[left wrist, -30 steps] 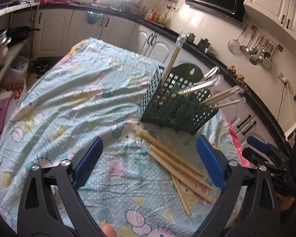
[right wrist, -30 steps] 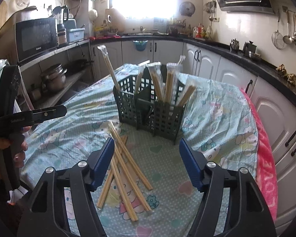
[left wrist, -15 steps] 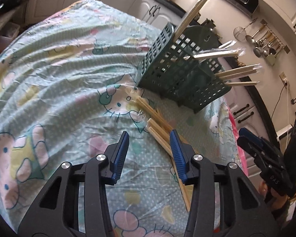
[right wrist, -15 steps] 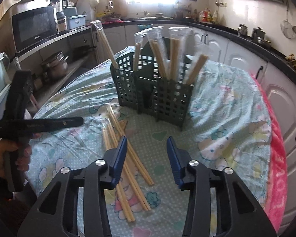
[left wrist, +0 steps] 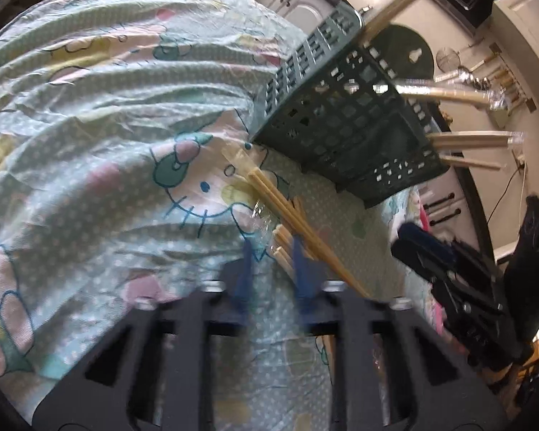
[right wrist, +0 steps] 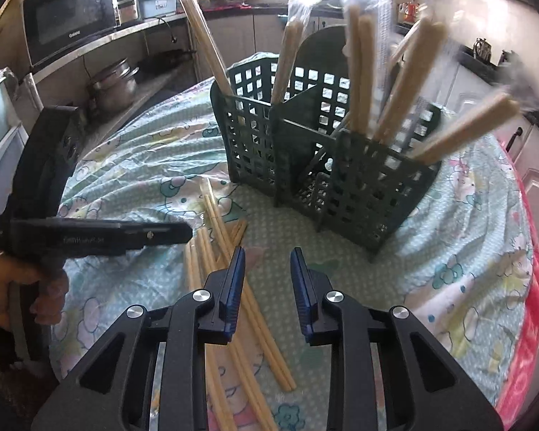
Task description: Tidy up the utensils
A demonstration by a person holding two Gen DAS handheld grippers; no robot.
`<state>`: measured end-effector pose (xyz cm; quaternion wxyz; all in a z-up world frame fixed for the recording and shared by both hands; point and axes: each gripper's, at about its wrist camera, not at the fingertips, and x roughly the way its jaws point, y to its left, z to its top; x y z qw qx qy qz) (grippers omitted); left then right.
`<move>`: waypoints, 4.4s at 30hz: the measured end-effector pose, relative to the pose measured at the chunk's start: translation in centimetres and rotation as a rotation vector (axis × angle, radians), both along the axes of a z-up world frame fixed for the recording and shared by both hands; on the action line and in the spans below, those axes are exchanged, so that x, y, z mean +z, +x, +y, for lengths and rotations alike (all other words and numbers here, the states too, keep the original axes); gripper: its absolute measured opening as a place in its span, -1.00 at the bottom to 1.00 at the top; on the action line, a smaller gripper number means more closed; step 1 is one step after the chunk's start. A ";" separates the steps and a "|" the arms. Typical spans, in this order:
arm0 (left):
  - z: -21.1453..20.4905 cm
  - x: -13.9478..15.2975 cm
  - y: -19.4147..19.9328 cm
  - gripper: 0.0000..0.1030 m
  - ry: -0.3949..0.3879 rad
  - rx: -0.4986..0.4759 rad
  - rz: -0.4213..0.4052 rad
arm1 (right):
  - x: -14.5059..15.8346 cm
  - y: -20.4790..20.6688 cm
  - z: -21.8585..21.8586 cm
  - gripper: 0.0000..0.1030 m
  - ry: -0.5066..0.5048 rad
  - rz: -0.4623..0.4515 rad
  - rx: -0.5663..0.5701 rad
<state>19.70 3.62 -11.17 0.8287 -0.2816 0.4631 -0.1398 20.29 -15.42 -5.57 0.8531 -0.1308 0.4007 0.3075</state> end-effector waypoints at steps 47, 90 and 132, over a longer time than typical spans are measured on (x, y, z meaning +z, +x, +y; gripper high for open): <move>4.2 8.2 -5.3 -1.00 0.047 0.071 -0.276 | 6.2 0.2 7.0 -0.84 0.061 -0.101 0.142; -2.7 23.2 -8.5 -1.00 0.141 -0.008 -0.571 | 20.4 -8.4 -5.1 -0.91 0.409 -0.474 -0.003; -2.2 31.2 1.7 -1.00 0.200 0.105 -0.721 | 26.2 1.1 -7.7 -0.91 0.536 -0.674 -0.184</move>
